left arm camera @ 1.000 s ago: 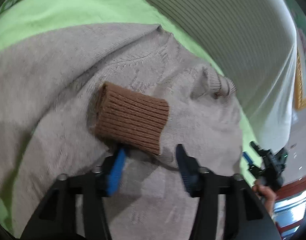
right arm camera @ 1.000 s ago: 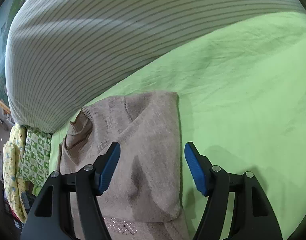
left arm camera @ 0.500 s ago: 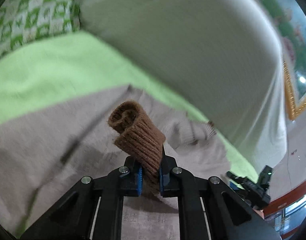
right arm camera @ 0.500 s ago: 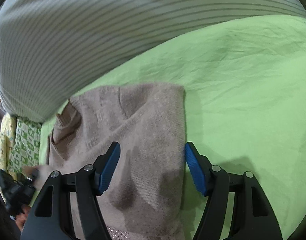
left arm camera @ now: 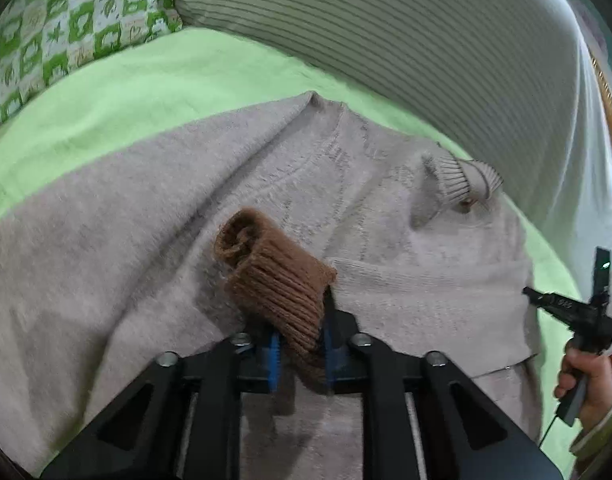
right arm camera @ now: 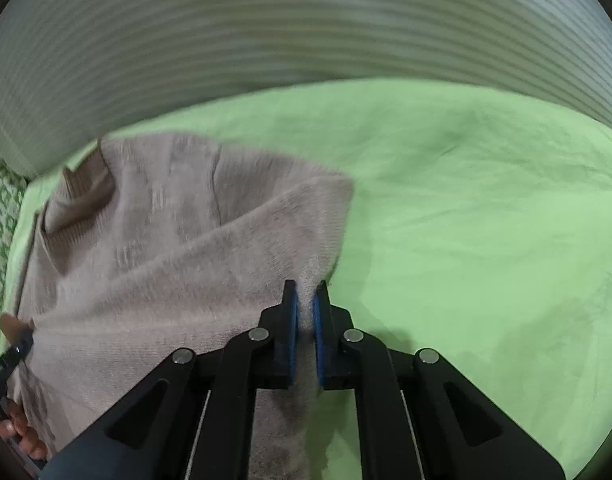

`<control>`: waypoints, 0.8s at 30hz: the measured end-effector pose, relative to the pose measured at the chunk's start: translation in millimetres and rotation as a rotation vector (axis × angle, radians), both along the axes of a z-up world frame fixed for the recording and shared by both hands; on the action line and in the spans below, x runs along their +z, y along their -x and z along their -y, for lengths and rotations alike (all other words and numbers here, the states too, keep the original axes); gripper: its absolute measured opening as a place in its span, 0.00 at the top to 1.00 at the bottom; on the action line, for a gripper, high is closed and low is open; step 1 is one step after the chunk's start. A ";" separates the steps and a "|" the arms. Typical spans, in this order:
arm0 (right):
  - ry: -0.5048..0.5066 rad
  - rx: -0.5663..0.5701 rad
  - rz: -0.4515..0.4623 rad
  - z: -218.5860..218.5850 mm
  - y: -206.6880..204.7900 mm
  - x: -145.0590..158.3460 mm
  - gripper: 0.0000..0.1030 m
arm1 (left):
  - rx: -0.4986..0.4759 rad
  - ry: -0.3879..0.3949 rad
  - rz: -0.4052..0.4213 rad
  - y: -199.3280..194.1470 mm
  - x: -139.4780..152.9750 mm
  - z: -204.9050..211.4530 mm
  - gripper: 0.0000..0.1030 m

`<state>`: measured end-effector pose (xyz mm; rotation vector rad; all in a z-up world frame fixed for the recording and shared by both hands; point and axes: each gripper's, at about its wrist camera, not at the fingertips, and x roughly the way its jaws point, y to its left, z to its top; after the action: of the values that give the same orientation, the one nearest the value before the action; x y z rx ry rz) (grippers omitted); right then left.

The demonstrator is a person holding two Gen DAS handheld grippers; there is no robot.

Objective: Fold small clothes

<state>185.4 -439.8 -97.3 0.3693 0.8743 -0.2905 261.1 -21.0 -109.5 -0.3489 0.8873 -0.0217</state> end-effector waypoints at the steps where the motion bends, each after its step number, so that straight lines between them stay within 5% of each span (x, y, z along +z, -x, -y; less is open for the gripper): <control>1: 0.000 -0.010 0.001 -0.9 1.6 3.5 0.86 | -0.005 -0.016 0.002 0.5 4.9 -0.4 0.71; 6: -0.050 -0.012 0.112 -15.5 26.1 33.6 0.59 | -0.004 -0.099 -0.004 24.4 29.4 -16.2 0.46; 11: -0.106 0.070 0.180 -51.4 50.6 50.2 0.57 | -0.049 -0.182 -0.052 72.5 42.5 -50.1 0.24; 15: -0.156 0.132 0.177 -91.4 64.5 42.8 0.57 | -0.072 -0.295 -0.115 109.0 41.2 -77.7 0.22; 20: -0.221 0.153 0.152 -124.4 74.7 28.7 0.57 | -0.124 -0.318 -0.235 135.0 17.7 -99.1 0.21; 24: -0.247 0.151 0.142 -138.4 87.5 26.0 0.57 | -0.147 -0.448 -0.315 144.9 -6.5 -97.4 0.21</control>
<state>97.9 -301.4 -71.3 0.5430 0.7951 -0.0159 116.1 76.5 -116.0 0.1370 1.1961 0.0976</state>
